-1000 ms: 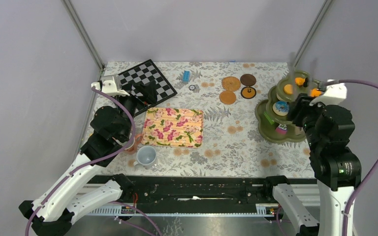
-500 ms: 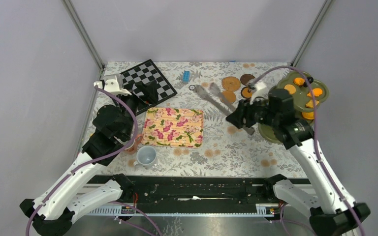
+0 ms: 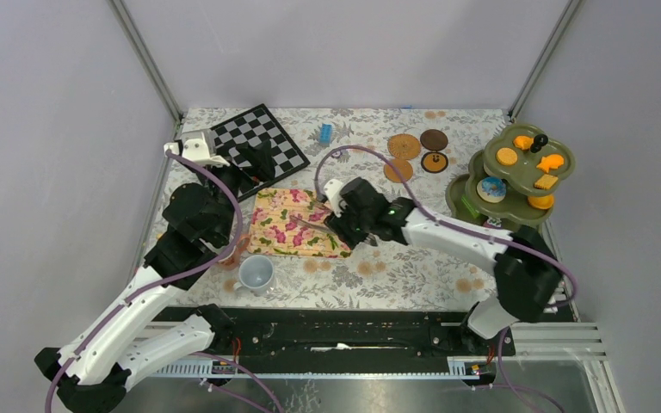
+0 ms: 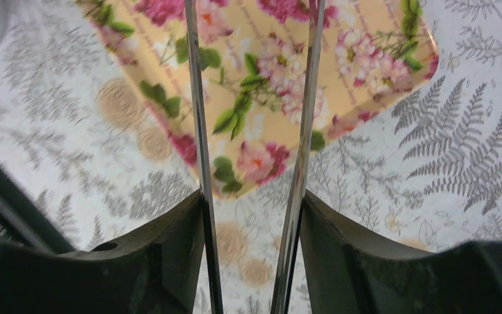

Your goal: Serve the afternoon tea

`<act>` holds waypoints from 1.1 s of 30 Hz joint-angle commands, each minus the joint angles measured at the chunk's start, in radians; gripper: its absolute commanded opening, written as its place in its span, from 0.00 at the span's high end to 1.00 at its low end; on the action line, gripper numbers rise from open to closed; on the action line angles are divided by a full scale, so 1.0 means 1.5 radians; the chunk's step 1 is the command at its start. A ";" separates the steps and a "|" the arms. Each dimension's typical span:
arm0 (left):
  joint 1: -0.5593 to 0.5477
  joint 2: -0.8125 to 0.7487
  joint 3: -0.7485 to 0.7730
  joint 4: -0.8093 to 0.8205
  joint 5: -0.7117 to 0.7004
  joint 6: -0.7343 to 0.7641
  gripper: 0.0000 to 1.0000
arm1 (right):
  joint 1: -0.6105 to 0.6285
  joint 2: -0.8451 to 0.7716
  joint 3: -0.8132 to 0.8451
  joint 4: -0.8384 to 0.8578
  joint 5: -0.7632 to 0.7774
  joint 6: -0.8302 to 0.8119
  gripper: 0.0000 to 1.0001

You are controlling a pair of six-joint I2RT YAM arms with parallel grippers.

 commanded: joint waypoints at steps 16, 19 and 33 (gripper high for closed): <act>-0.001 -0.014 -0.006 0.031 -0.029 0.024 0.01 | 0.167 0.230 0.075 0.251 0.364 0.330 0.40; 0.000 -0.013 -0.006 0.031 -0.027 0.022 0.01 | 0.193 0.269 0.104 0.224 0.411 0.382 0.39; 0.000 -0.014 -0.006 0.030 -0.025 0.021 0.01 | 0.200 0.281 0.082 0.239 0.401 0.337 0.23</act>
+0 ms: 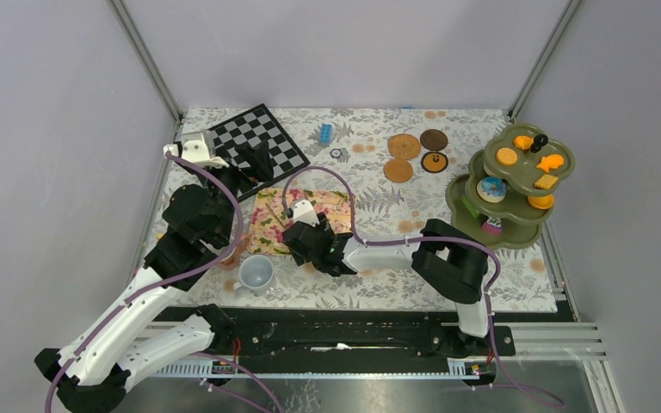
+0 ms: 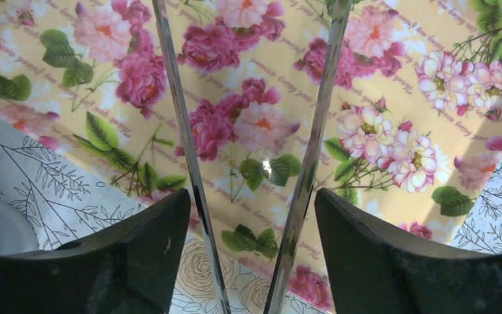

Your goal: Serve the afternoon tea

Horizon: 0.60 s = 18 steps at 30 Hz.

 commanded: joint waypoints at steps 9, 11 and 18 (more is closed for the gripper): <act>0.000 -0.006 0.005 0.024 -0.008 0.009 0.01 | -0.016 -0.175 0.011 -0.069 0.104 -0.061 0.11; 0.001 -0.009 0.005 0.024 -0.009 0.011 0.01 | -0.041 -0.215 -0.012 -0.066 0.125 -0.063 0.09; 0.000 -0.006 0.005 0.023 -0.005 0.007 0.01 | -0.212 -0.318 -0.122 0.029 0.140 -0.045 0.14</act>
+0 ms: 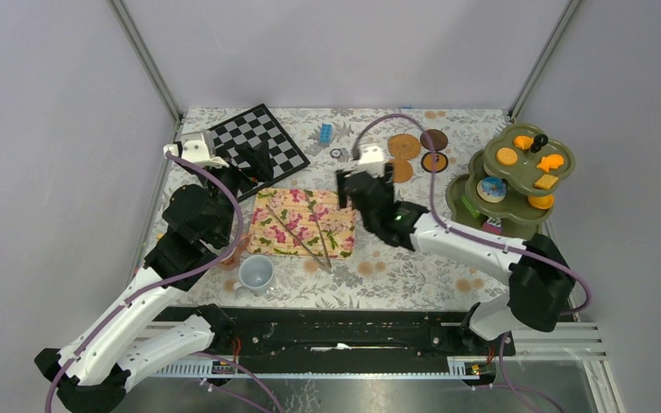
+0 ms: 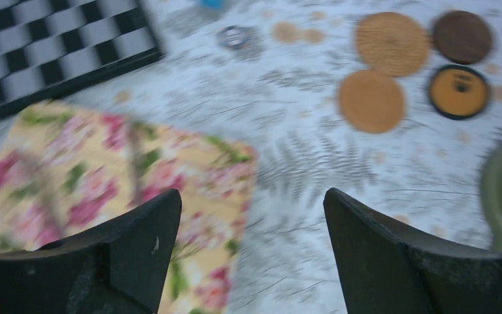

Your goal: Serve the afternoon tea

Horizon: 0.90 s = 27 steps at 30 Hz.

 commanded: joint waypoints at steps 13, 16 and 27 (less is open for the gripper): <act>-0.001 0.010 0.007 0.018 0.010 -0.002 0.01 | -0.328 0.209 0.135 -0.059 -0.100 0.034 0.51; 0.000 0.012 0.008 0.018 0.013 -0.003 0.01 | -0.344 0.269 0.184 -0.079 -0.113 0.032 0.61; -0.001 0.015 0.007 0.018 0.016 -0.005 0.01 | -0.386 0.386 0.248 -0.094 -0.146 0.013 0.76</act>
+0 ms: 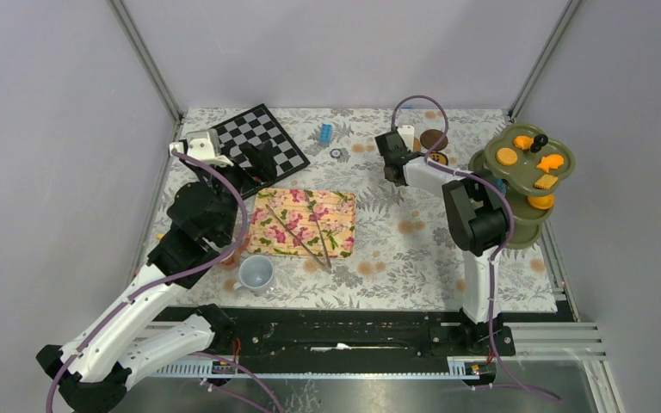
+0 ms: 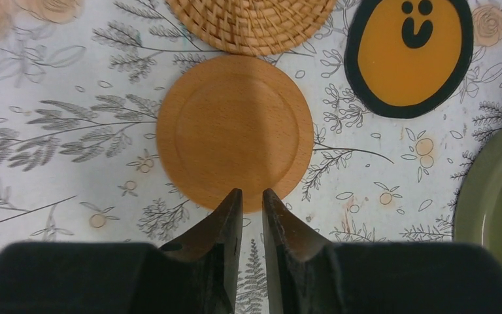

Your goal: Serve the afternoon tea

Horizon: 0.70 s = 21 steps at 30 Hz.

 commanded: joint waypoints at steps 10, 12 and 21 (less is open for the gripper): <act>0.000 0.006 0.007 0.020 0.007 -0.002 0.01 | -0.022 0.029 -0.008 -0.006 -0.035 -0.017 0.77; 0.000 0.009 0.008 0.019 0.006 -0.002 0.01 | -0.023 0.027 -0.010 -0.020 -0.035 -0.015 0.77; 0.001 0.010 0.009 0.019 0.009 -0.003 0.01 | -0.023 0.003 -0.018 -0.163 -0.076 -0.049 0.75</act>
